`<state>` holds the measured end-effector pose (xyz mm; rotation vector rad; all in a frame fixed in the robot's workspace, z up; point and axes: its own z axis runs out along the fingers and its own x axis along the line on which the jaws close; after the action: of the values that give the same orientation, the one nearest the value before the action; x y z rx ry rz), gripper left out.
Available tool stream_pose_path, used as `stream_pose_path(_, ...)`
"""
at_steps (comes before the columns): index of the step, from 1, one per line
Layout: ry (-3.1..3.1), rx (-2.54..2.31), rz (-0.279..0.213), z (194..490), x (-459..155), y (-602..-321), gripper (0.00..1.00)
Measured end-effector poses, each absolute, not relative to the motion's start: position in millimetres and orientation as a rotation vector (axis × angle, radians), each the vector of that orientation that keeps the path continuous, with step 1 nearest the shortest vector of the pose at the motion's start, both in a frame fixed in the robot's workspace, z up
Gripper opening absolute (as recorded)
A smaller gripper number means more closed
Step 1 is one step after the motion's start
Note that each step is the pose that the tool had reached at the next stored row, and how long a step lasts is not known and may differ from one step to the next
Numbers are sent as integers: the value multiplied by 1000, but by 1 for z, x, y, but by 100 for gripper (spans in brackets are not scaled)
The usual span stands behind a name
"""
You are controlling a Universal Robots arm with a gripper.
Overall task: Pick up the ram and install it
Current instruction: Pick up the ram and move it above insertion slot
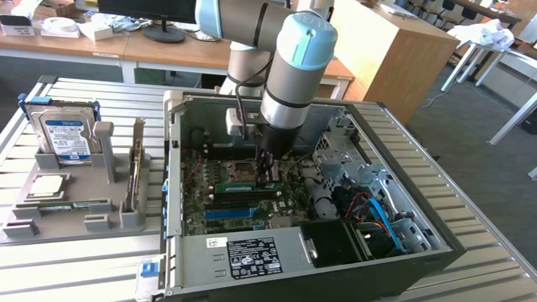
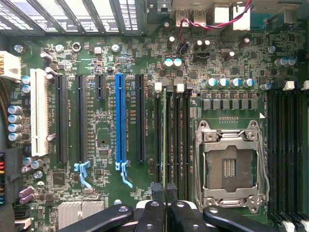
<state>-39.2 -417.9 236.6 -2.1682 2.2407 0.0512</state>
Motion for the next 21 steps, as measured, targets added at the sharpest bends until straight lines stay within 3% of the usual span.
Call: stream_pose_path(21,2237,-2171,51,235,-39,-421,12)
